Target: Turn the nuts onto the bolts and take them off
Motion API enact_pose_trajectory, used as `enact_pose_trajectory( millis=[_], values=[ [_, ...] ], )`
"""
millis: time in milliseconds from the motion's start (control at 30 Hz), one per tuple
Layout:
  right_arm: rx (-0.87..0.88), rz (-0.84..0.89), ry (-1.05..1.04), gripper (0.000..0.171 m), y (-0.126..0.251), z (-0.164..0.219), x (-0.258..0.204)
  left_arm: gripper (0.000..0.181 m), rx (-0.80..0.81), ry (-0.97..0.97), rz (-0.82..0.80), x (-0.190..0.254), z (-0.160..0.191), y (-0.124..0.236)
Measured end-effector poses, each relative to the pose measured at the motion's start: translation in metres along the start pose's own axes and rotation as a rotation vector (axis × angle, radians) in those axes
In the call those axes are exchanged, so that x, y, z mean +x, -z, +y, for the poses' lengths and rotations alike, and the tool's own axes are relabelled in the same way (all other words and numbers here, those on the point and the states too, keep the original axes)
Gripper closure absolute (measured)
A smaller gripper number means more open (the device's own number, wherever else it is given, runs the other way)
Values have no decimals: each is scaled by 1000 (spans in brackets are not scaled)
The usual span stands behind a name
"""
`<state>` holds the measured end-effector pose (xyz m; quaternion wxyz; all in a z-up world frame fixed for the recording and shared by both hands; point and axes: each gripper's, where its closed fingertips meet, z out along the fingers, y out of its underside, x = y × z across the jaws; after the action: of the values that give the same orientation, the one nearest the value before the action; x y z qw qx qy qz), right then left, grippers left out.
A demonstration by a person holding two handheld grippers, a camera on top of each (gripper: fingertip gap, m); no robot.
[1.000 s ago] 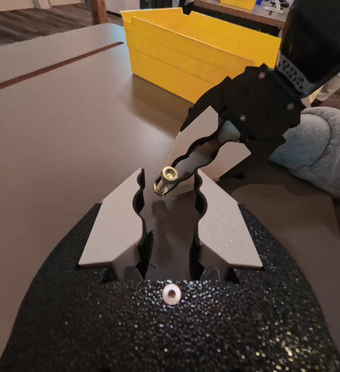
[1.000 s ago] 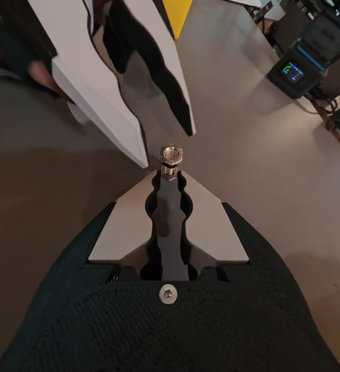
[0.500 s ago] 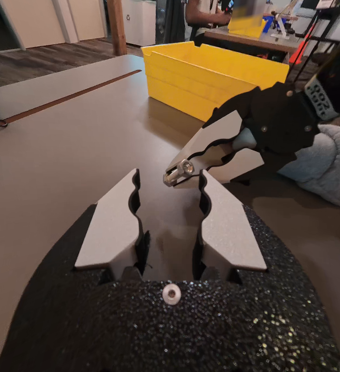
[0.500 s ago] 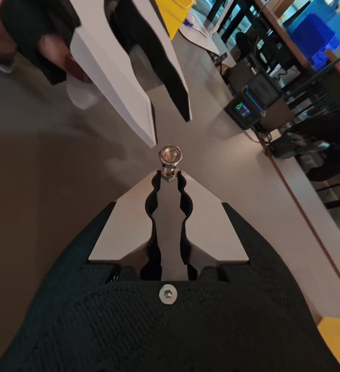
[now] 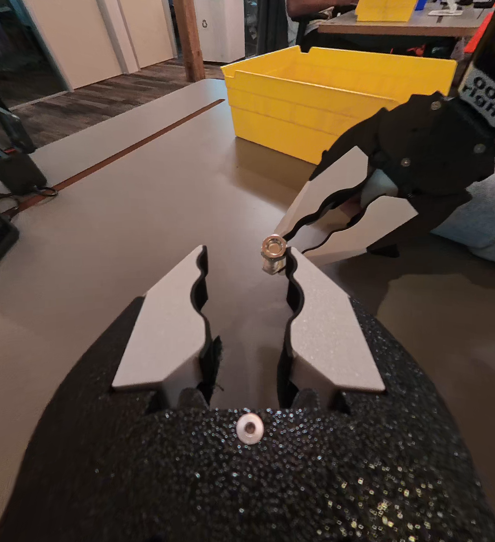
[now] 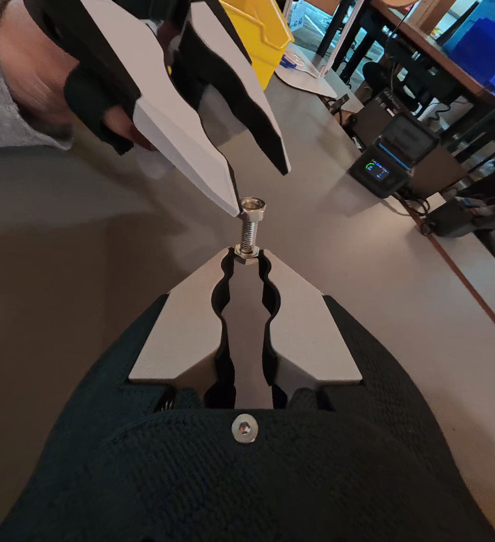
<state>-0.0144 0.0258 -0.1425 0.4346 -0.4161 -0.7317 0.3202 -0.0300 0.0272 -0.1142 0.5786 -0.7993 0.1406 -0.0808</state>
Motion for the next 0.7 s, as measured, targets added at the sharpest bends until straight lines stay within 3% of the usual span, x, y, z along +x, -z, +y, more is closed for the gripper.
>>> enact_pose_trajectory(
  millis=[167,533,700],
  values=[
    [-10,1,-13,156,-1,4,1,133,2,-8,80,17,0,-7],
    [84,-31,-130,156,6,-10,4,140,67,84,38,1,-5,3],
    [125,-56,-188,156,9,-15,5,132,161,130,97,1,-22,13]
  ],
)
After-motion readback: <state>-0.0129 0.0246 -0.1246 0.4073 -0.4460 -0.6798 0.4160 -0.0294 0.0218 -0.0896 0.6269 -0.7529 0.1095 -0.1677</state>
